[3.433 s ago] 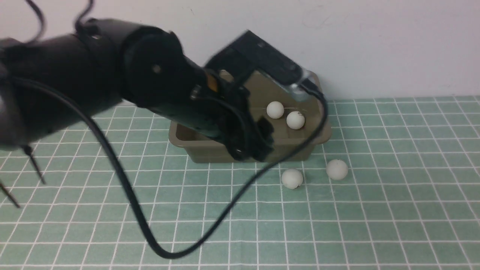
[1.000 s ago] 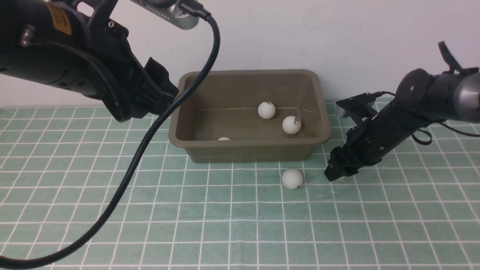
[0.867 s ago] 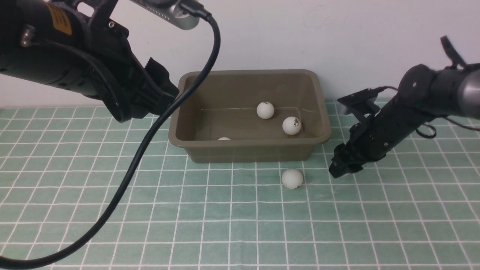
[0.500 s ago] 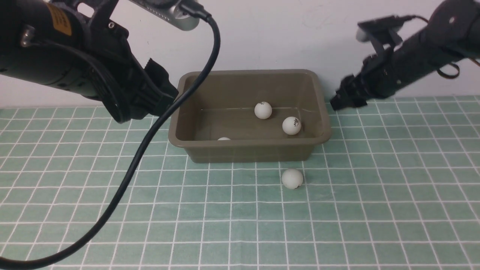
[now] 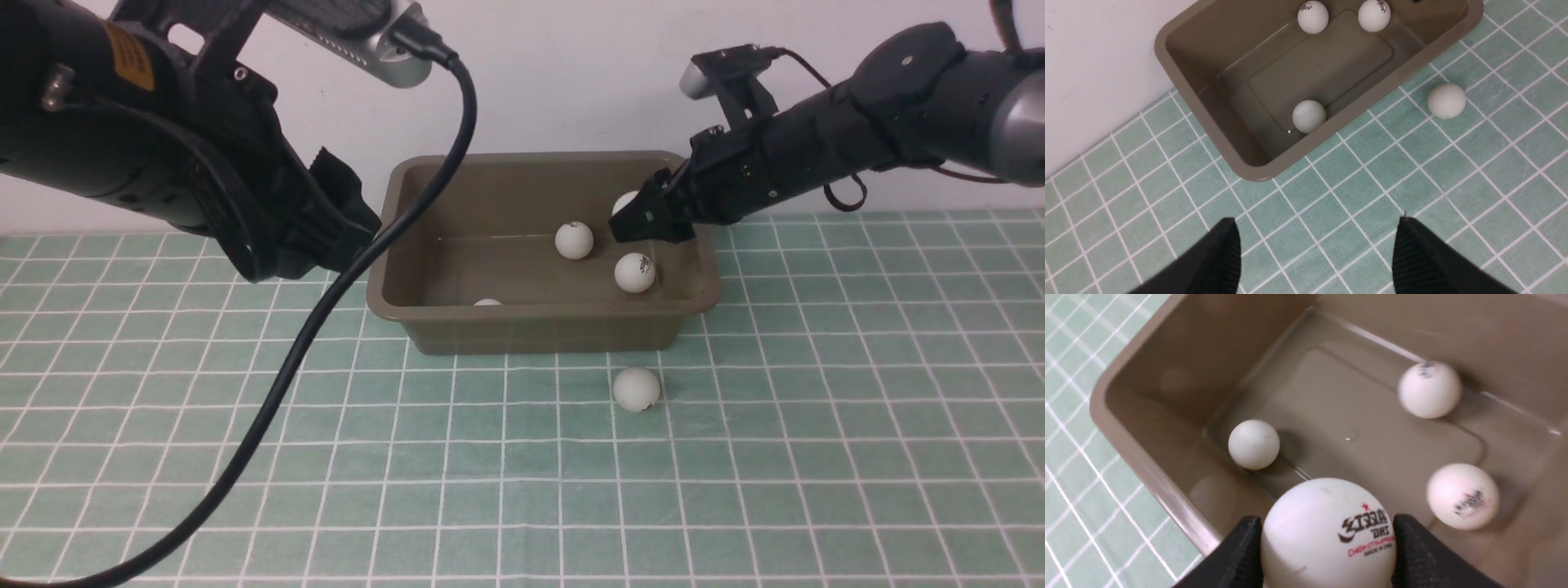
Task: Put the table tennis balls in the box on the green coffee tablecloth.
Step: 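Release the ping pong ball into the bin and lift the gripper away, then reach for and grasp a ping pong ball on the table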
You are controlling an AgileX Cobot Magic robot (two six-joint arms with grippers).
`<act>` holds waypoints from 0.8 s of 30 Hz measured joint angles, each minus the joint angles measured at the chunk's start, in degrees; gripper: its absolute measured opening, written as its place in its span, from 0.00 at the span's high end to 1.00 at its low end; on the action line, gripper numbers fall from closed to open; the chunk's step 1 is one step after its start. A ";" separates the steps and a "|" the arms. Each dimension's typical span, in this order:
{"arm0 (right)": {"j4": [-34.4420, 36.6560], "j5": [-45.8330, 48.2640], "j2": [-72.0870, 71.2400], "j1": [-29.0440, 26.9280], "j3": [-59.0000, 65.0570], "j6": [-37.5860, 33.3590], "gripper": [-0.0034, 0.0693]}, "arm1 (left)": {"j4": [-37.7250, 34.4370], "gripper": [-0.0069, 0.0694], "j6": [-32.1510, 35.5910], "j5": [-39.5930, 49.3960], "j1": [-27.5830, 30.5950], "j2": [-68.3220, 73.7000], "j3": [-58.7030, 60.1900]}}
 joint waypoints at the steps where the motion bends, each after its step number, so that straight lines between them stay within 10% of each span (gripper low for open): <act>1: 0.77 -0.85 0.00 0.12 0.00 0.06 0.37 | 0.00 0.32 0.00 0.15 0.00 0.00 0.00; 9: 0.38 0.85 -1.39 -1.23 0.00 0.24 0.08 | 0.00 0.32 0.00 1.18 0.00 0.00 0.00; 24: -7.63 19.74 -10.58 -7.06 0.00 7.74 0.42 | 0.00 0.32 0.00 -0.16 0.00 0.00 0.00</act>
